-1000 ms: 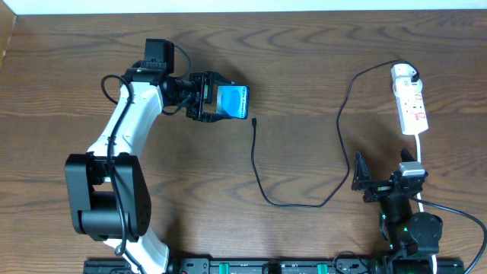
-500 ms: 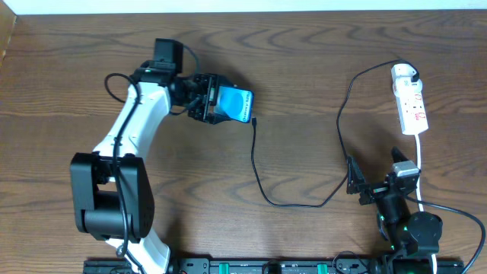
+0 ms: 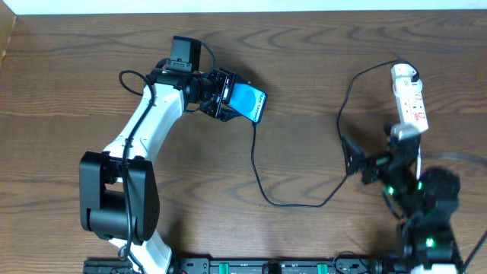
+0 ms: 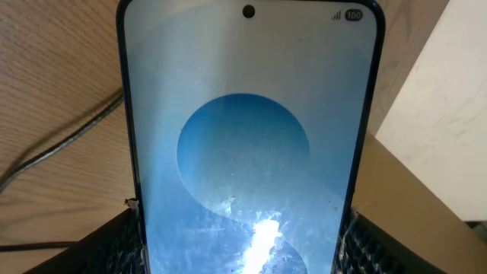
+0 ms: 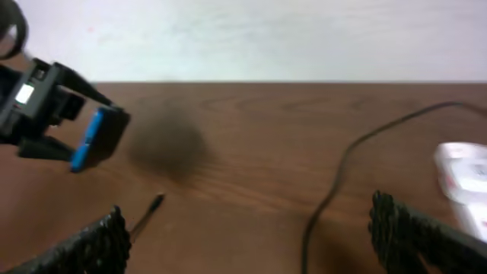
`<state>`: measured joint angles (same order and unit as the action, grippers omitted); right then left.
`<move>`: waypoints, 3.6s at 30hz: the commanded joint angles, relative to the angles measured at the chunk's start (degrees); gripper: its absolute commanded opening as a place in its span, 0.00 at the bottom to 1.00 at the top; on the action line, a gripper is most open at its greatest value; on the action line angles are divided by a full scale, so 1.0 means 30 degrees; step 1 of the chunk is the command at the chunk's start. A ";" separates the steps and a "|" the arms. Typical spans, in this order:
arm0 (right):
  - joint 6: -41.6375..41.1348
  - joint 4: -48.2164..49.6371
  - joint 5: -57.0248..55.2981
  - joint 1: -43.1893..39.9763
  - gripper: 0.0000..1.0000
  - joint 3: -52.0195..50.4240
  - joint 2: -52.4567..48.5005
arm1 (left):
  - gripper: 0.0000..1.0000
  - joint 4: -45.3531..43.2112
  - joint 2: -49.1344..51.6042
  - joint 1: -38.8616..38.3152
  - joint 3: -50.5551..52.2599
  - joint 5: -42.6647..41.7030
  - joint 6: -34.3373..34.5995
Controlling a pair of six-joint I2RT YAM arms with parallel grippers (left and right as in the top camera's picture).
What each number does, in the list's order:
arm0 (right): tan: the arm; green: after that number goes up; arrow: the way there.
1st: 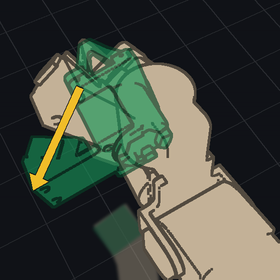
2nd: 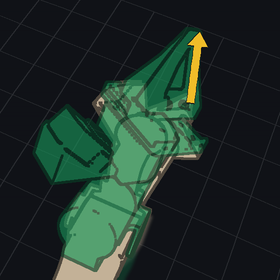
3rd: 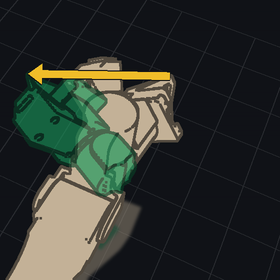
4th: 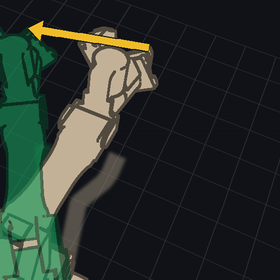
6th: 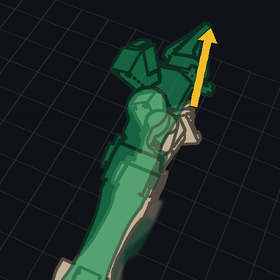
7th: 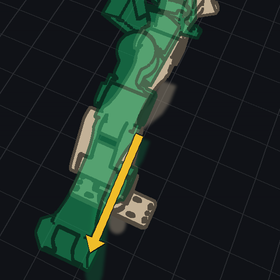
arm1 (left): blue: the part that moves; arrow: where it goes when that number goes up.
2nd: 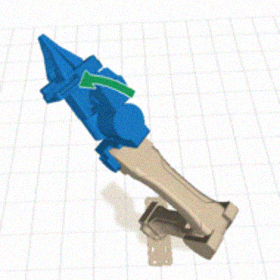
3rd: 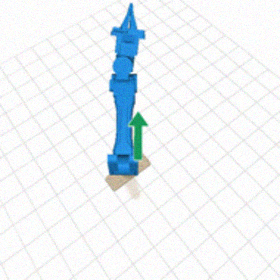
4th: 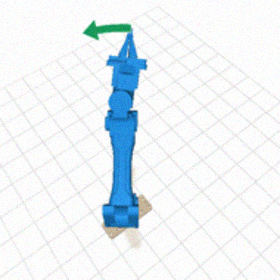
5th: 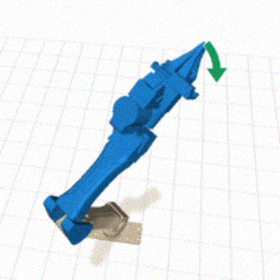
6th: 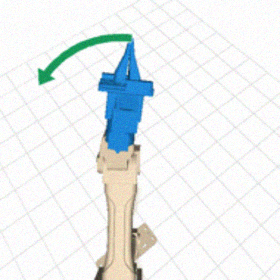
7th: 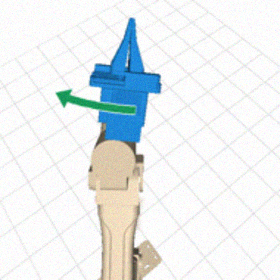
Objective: Plug charger to phone and switch on socket
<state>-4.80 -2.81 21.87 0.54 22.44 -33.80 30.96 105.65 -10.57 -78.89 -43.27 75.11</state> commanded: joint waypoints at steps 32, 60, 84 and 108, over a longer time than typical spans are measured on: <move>-0.4925 -0.2783 0.5617 0.3155 0.87 1.1970 -1.5482 | 0.56 -0.0087 -0.0284 0.0066 -0.0357 -0.0197 0.0066; -1.0979 0.3461 -0.0168 0.9755 0.54 1.1970 -2.1209 | 0.56 -0.0080 -0.0284 0.0066 -0.0357 -0.0204 0.0058; -1.1030 0.5238 -0.0182 1.0287 0.20 1.1970 -2.2221 | 0.56 -0.0080 -0.0284 0.0066 -0.0357 -0.0211 0.0058; -1.4899 0.5530 0.0197 0.9158 0.01 1.1970 -2.2199 | 0.56 -0.0095 -0.0284 0.0066 -0.0357 -0.0335 0.0051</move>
<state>-43.16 12.99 22.65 30.00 57.39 -100.16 30.68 105.65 -10.57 -78.89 -43.16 75.61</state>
